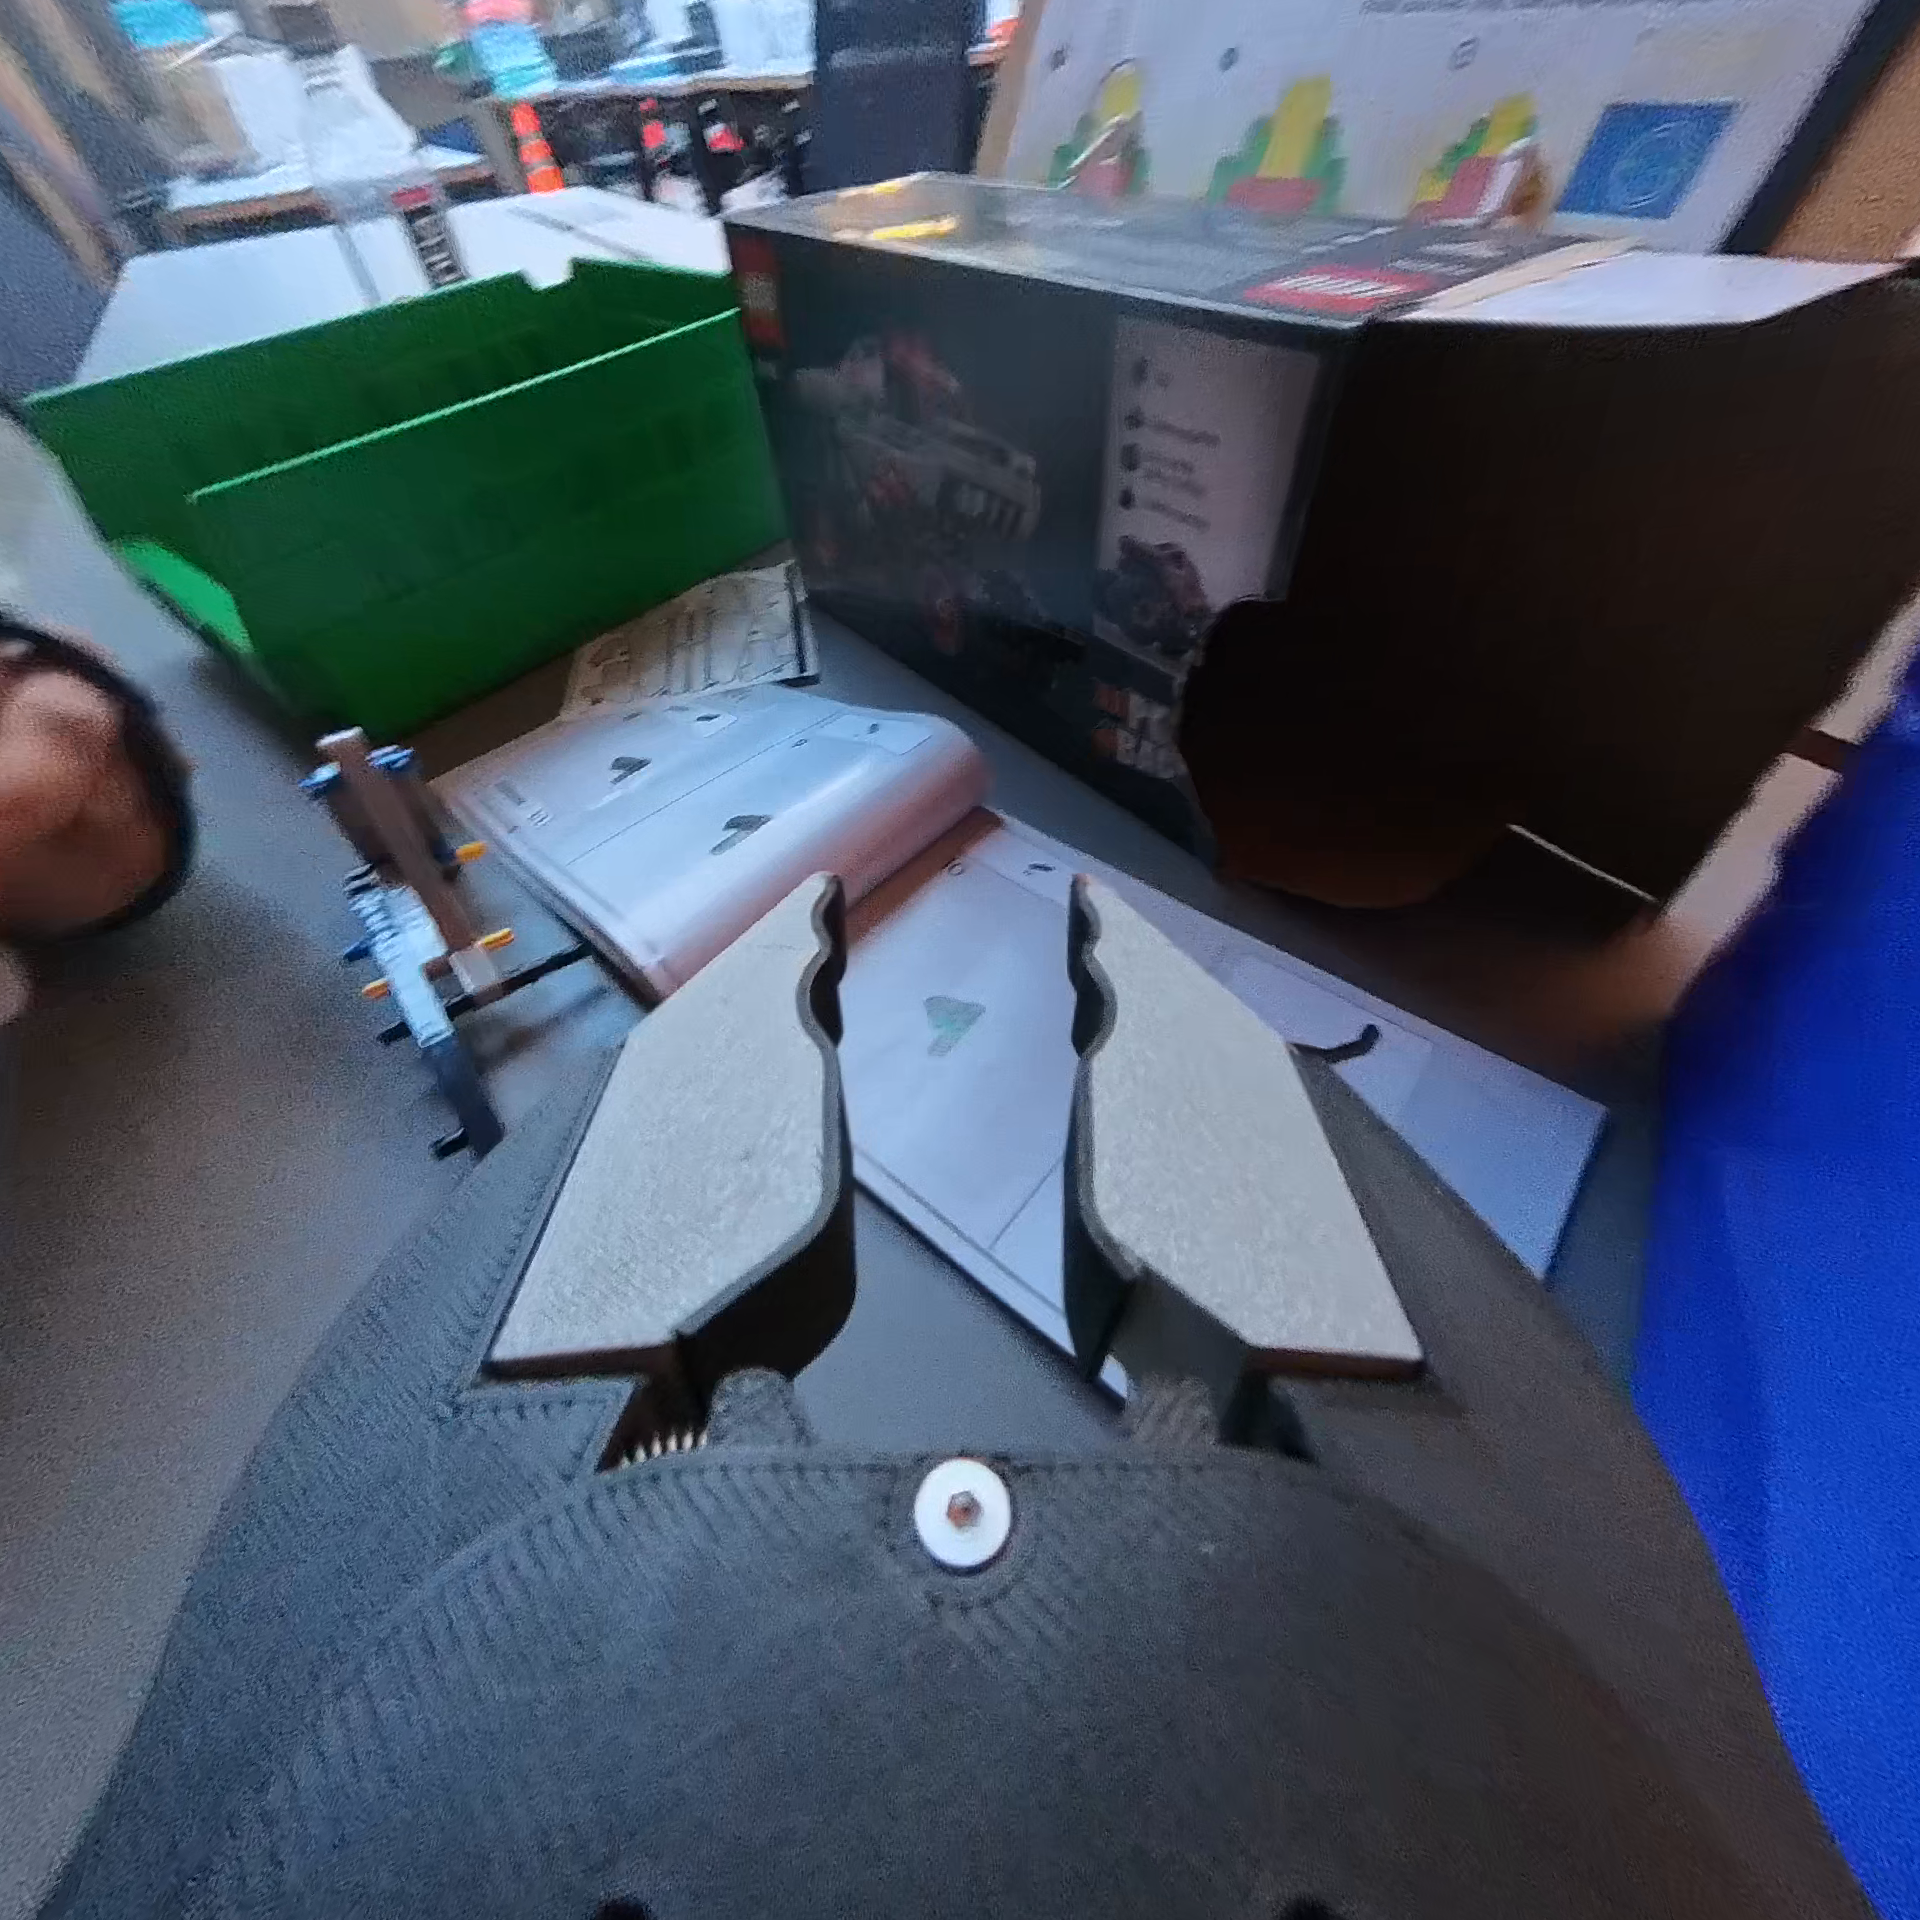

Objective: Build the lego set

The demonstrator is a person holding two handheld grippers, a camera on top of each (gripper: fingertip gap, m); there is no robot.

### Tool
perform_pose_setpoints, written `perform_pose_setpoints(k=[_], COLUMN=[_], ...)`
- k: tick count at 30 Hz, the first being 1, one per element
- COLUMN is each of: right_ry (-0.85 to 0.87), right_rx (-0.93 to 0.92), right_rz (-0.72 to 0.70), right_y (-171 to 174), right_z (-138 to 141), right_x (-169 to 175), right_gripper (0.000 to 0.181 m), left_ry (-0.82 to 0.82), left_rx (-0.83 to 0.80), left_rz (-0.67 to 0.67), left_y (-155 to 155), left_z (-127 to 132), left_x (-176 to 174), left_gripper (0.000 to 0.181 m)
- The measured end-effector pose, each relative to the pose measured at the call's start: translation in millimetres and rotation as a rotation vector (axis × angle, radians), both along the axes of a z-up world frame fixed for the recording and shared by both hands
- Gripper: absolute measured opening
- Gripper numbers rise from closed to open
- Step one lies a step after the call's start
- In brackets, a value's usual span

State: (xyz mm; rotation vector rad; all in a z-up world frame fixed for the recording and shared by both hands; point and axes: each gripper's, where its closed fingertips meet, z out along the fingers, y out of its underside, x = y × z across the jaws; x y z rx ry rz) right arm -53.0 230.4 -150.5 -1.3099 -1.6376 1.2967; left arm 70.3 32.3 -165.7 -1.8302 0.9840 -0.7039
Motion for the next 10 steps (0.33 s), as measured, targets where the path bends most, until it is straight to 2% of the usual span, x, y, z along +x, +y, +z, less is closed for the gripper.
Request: perform_pose_setpoints(k=[2,4,6,10], right_ry=[-0.002,-0.007,-0.049,-0.156], right_rx=[-0.007,-0.045,-0.057,0.076], right_rz=[0.102,0.237,0.347,0.443], right_y=[-11.7,-27.5,-40.1,-51.1], right_z=[-0.1,3.0,-0.5,-24.8], right_x=[4.4,13.8,24.7,39.2], right_gripper=[0.038,0.030,0.032,0.035], left_ry=[-0.034,-0.025,-0.038,-0.038], left_rx=[-0.026,-0.050,-0.045,-0.111], left_rz=[-0.021,-0.053,-0.046,-0.007], left_y=[-6.6,-15.8,-20.0,-17.4], left_z=[-10.2,-13.5,-11.0,-17.5], left_x=[-0.2,-1.3,-5.5,-14.9], left_gripper=[0.014,0.016,0.016,0.018])
